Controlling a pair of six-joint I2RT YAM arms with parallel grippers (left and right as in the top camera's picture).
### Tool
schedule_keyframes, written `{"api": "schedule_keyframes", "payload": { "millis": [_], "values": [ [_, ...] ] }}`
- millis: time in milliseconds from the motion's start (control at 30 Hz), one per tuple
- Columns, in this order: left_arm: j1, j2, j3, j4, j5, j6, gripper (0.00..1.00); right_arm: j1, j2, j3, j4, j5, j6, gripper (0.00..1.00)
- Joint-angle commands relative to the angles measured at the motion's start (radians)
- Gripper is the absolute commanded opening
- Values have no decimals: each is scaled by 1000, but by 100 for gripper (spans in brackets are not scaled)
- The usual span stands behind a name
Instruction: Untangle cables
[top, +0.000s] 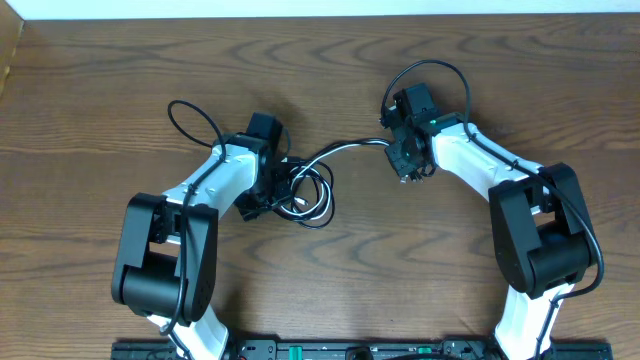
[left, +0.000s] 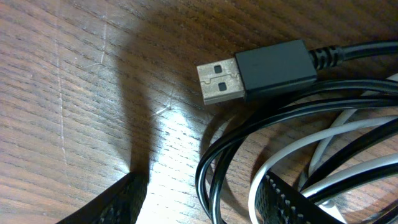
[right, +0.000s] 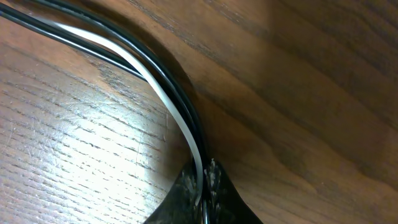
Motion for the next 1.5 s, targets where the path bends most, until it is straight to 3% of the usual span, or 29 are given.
{"api": "schedule_keyframes", "payload": {
  "millis": [0, 133, 233, 533, 667, 1233, 1467],
  "values": [
    [2, 27, -38, 27, -31, -7, 59, 0, 61, -30, -3, 1, 11, 4],
    [2, 27, -38, 56, -32, -7, 60, 0, 63, -30, 3, 1, 11, 4],
    [2, 27, -38, 55, -31, -7, 67, 0, 63, -30, 4, 0, 12, 4],
    [2, 27, -38, -13, -32, -4, 66, 0, 63, -30, 4, -3, 23, 5],
    [2, 27, -46, -28, -39, 36, 61, 0, 63, -30, 2, -2, 22, 5],
    [3, 27, -159, 2, -516, 50, 61, 0, 64, -30, 0, 9, 22, 4],
    [33, 27, -159, 35, -534, 50, 62, 0, 64, -30, 0, 9, 22, 4]
  ]
}}
